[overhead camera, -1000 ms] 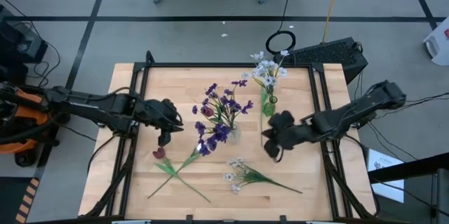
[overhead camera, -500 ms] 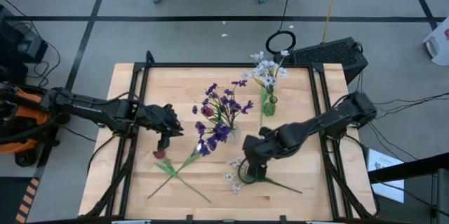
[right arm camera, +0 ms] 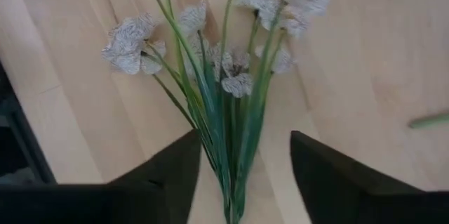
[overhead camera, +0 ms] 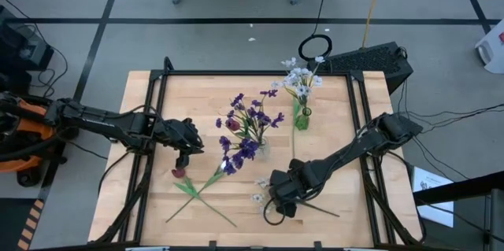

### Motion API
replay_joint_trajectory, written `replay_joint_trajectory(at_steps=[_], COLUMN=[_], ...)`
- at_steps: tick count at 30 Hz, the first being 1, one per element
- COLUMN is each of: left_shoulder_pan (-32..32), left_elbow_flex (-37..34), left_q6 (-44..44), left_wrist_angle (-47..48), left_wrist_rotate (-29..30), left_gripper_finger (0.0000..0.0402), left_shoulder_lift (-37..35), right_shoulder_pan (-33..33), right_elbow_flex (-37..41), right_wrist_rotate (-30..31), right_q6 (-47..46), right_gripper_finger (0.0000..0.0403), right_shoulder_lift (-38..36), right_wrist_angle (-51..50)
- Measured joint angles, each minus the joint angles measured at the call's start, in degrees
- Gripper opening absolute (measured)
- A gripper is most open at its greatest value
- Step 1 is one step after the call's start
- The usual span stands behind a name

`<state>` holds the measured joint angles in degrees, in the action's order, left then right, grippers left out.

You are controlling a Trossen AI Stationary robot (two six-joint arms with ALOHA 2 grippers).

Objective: Sort flowers into vase by color
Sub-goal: Put the white flowers into the transparent green vase

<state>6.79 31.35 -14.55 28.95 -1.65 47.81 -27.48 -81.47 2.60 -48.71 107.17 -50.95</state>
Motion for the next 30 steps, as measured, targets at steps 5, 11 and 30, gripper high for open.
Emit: replay_joint_trajectory(at_steps=[5,11,30], left_shoulder_pan=[0.0,0.0,0.0], left_elbow_flex=[0.0,0.0,0.0], left_q6=[0.0,0.0,-1.5], left_wrist_angle=[0.0,0.0,-4.7], left_wrist_rotate=[0.0,0.0,0.0], left_gripper_finger=[0.0097,0.0097,0.0097], left_shoulder_lift=[0.0,0.0,0.0], right_shoulder_pan=[-0.1,-0.1,-0.4], right_elbow_flex=[0.0,0.0,-0.3], right_wrist_rotate=[0.0,-1.3,-4.2], right_q6=[2.7,5.0,8.6], right_gripper_finger=[0.028,0.0324,0.0086], right_shoulder_lift=[2.6,6.0,12.7], right_wrist_angle=[1.9,3.1,4.6])
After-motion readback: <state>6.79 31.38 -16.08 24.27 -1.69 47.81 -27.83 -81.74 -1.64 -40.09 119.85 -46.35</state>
